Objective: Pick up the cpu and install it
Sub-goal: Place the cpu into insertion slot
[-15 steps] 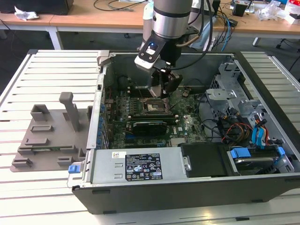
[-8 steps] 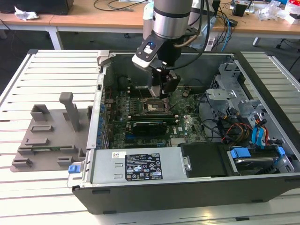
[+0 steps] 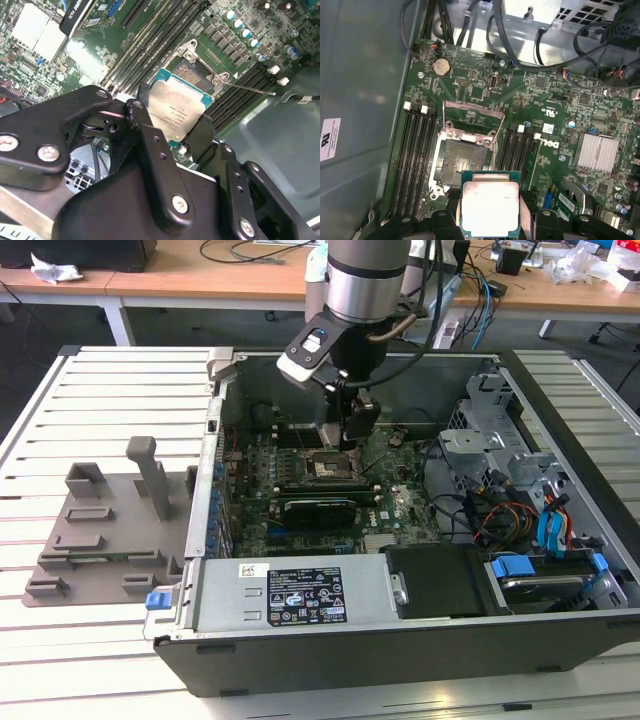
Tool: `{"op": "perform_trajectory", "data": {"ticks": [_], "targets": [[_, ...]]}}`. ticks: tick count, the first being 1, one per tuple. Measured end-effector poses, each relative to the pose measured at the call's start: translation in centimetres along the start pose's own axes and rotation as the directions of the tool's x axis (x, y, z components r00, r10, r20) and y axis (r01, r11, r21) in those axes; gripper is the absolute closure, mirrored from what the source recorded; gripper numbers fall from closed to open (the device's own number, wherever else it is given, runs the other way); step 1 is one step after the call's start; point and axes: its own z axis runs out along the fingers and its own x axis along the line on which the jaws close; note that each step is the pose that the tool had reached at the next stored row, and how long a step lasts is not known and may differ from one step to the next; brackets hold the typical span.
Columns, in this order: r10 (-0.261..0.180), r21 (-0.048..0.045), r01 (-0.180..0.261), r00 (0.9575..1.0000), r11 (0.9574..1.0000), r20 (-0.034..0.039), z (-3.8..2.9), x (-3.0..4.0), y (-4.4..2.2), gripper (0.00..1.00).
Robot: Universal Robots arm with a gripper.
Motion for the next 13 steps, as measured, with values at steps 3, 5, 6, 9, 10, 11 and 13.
{"op": "perform_trajectory", "data": {"ticks": [3,5,6,9,10,11,13], "targets": [[0.026,0.0002,-0.026,0.9996,0.9996,-0.0007,0.01,0.0,0.0,0.45],[0.046,0.0003,-0.046,0.9989,0.9989,-0.0012,0.02,0.0,0.0,0.45],[0.057,0.0004,-0.057,0.9984,0.9984,-0.0015,0.02,0.0,0.0,0.45],[0.081,0.0006,-0.081,0.9967,0.9967,-0.0021,0.03,0.0,0.0,0.45],[0.091,0.0007,-0.091,0.9958,0.9958,-0.0024,0.03,0.0,0.0,0.45],[0.103,0.0008,-0.103,0.9947,0.9947,-0.0027,0.04,0.0,0.0,0.45],[0.126,0.0011,-0.126,0.992,0.992,-0.0034,0.05,0.0,0.0,0.45]]}}
